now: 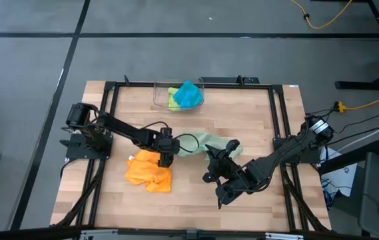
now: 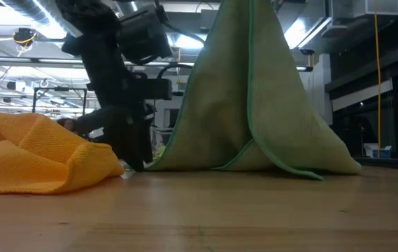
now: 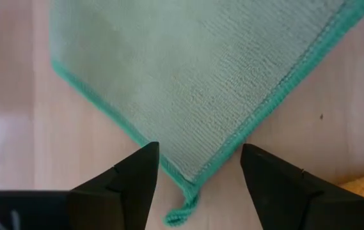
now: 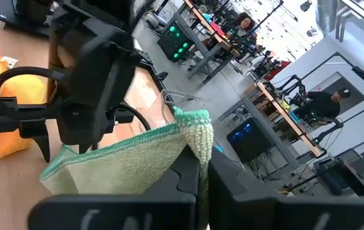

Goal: Fold microfiber towels
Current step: Fold the green towel

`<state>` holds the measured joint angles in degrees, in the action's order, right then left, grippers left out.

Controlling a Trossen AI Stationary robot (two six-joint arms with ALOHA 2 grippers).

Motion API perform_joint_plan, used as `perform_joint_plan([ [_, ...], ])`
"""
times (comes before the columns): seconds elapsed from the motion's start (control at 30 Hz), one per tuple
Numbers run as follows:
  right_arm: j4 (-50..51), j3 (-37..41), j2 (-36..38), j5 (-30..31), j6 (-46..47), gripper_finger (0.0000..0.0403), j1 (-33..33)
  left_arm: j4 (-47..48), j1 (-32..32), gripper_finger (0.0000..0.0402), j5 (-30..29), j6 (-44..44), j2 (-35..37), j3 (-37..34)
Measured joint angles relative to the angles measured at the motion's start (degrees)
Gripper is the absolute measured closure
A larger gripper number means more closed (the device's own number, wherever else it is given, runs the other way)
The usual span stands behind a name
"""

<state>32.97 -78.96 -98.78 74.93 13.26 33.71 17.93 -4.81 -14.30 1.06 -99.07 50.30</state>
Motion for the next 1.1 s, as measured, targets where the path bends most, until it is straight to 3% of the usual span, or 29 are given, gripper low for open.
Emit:
perform_joint_plan([
  [0.37, 0.2, 0.0, 0.0, 0.0, 0.0, 0.0393, 0.0, -0.2, 7.7, 0.0196, 14.4, 0.3, -0.2, 0.0],
  [0.6, 0.2, 0.0, 0.0, 0.0, 0.1, 0.0393, 0.0, -0.4, 9.5, 0.0255, 14.9, -0.7, -2.4, 0.2],
  [0.77, 0.3, 0.0, 0.0, 0.0, 0.1, 0.0393, 0.0, -1.0, 9.3, 0.0339, 13.2, -5.5, -2.9, 0.3],
  [0.87, 0.5, 0.0, 0.0, 0.0, 0.1, 0.0393, 0.0, -1.0, 7.5, 0.0389, 7.7, -11.7, -2.8, 0.2],
  [1.1, 3.6, 0.0, 0.0, 0.0, 2.0, 0.0393, 0.0, -0.8, 2.2, 0.0400, -0.9, -18.9, -2.7, 0.0],
])
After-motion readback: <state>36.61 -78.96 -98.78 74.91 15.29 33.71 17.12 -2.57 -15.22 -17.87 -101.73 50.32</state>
